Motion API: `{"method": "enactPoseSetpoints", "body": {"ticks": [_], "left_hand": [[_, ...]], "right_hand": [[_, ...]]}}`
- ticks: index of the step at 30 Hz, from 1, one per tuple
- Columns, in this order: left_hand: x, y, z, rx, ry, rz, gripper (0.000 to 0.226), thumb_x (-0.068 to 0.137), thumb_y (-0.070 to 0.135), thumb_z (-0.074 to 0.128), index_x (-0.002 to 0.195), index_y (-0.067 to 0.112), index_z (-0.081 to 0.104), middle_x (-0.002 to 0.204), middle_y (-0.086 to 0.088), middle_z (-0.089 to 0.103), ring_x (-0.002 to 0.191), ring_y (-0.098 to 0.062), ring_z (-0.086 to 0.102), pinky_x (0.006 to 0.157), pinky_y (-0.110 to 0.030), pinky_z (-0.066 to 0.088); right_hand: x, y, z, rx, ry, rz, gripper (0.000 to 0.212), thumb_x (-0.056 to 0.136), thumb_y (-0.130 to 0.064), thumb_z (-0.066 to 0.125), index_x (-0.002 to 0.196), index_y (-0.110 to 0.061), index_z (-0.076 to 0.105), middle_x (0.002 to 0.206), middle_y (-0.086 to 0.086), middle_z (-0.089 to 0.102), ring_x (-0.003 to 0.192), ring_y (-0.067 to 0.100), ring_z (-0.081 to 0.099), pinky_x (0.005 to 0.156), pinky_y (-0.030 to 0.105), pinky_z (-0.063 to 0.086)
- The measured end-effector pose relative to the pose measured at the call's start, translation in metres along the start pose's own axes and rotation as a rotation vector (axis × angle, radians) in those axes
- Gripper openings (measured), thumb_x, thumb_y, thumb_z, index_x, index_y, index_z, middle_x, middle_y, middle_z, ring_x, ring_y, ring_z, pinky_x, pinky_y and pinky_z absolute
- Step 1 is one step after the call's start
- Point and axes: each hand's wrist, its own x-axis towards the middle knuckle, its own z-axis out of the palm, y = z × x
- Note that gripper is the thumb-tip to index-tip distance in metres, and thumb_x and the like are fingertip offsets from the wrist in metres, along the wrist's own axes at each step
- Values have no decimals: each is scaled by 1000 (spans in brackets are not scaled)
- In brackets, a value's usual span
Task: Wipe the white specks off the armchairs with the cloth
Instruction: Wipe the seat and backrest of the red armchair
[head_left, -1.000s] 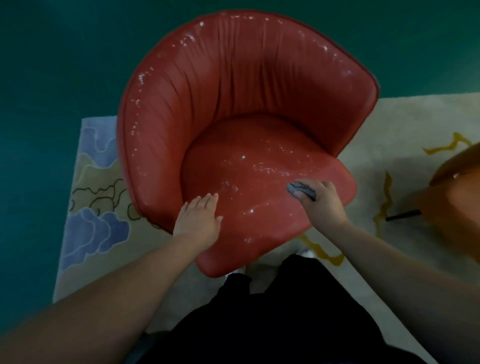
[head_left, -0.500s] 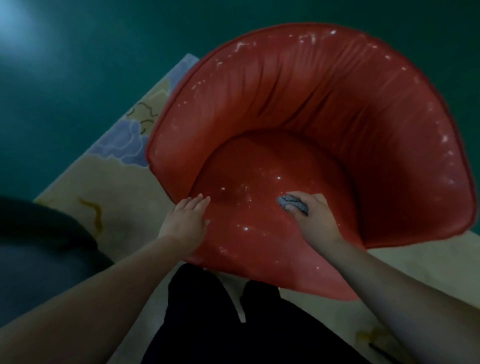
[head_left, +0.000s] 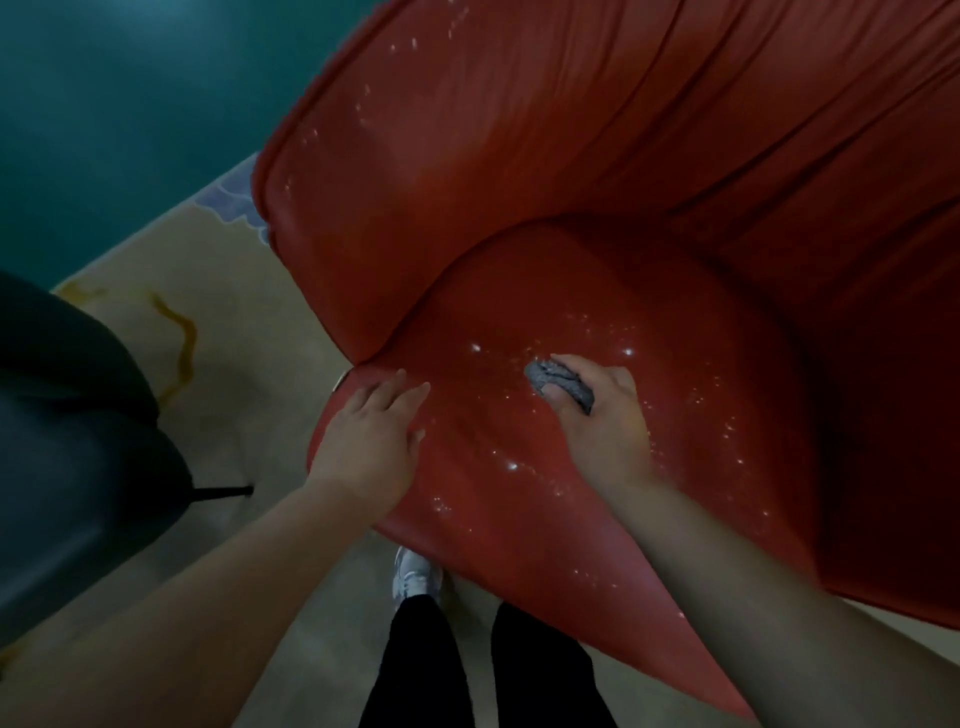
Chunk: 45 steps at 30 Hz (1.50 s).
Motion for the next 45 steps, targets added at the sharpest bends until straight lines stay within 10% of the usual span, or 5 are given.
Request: {"method": "enactPoseSetpoints", "body": {"ticks": [10, 18, 27, 45], "left_hand": [[81, -32, 74, -20, 69, -39, 51, 99, 23, 38, 149, 33, 28, 159, 5, 19, 141, -23, 21, 117, -37, 21], [85, -43, 101, -97, 190, -3, 52, 95, 19, 46, 146, 28, 39, 156, 2, 27, 136, -23, 25, 114, -35, 26], [78, -51, 109, -120, 259, 29, 49, 95, 17, 49, 143, 26, 44, 154, 1, 33, 137, -19, 26, 111, -22, 14], [46, -77, 126, -128, 291, -4, 54, 87, 13, 61, 139, 24, 49, 143, -10, 42, 126, -30, 36, 103, -43, 37]], "right_hand": [[99, 53, 86, -119, 78, -256, 34, 91, -18, 66, 125, -21, 61, 112, -1, 45, 102, 11, 55, 91, 5, 38], [101, 79, 136, -339, 89, -493, 43, 91, -19, 63, 133, -25, 56, 111, 7, 47, 103, 23, 46, 92, 42, 47], [126, 82, 131, -337, 177, -428, 42, 92, -15, 61, 133, -21, 56, 115, 13, 47, 107, 28, 48, 95, 42, 47], [42, 96, 147, -331, 17, -590, 44, 87, -12, 68, 128, -26, 61, 110, 7, 49, 99, 23, 48, 88, 32, 46]]}}
